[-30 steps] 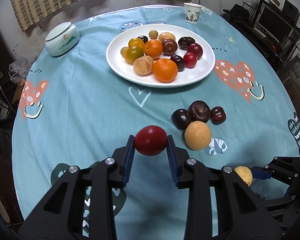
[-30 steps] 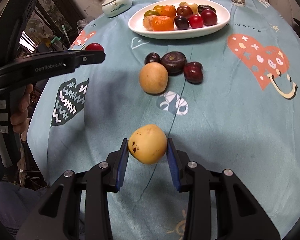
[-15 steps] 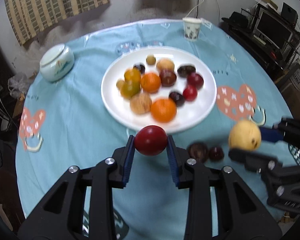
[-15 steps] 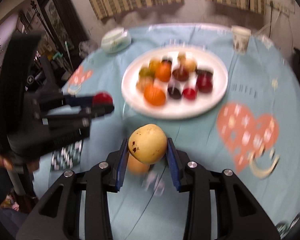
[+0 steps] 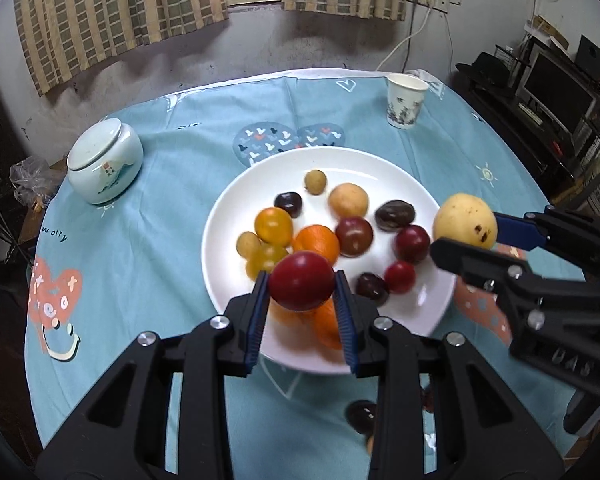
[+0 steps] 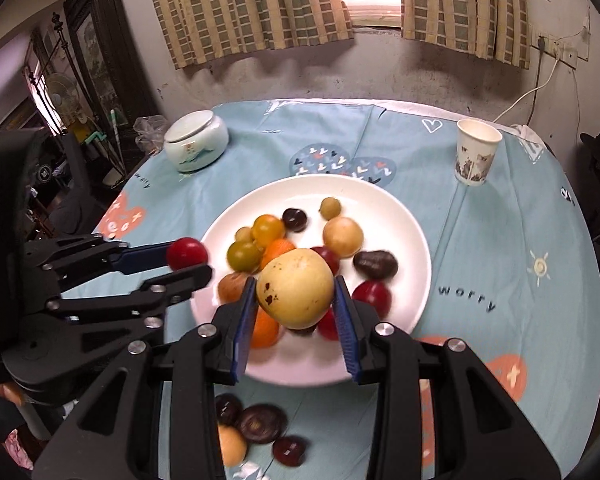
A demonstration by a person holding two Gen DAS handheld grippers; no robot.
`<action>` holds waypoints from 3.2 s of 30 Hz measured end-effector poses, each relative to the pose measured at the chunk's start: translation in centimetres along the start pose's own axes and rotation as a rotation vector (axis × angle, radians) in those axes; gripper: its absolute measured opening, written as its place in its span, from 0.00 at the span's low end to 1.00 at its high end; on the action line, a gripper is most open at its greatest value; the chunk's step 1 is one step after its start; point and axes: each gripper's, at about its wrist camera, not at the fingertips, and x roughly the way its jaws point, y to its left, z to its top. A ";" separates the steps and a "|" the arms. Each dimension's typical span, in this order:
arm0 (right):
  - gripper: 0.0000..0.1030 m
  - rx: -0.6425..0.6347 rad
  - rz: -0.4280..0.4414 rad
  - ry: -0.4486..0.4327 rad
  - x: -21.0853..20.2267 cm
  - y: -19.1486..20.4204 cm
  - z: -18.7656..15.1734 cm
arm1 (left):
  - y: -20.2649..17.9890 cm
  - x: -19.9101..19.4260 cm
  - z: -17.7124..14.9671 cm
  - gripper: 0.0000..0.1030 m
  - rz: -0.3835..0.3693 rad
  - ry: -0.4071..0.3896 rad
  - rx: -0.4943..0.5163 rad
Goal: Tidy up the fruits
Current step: 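Open both tools to drop the tomato and pear onto the plate, then move both tools back toward the remaining fruit cluster, then grasp a tan round fruit with the left tool while the right tool grasps a dark red plum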
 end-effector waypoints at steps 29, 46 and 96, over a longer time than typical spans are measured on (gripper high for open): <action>0.95 -0.026 -0.244 -0.555 -13.3 1.4 2.3 | 1.7 -8.4 1.7 0.90 0.041 -0.277 -0.110; 0.75 0.044 -0.183 0.018 -8.5 3.3 -14.8 | -2.9 -11.0 -10.5 0.97 0.030 -0.208 0.065; 0.29 -0.176 0.022 0.252 2.3 2.1 -14.4 | -2.5 -4.5 -15.8 0.43 0.021 0.100 -0.145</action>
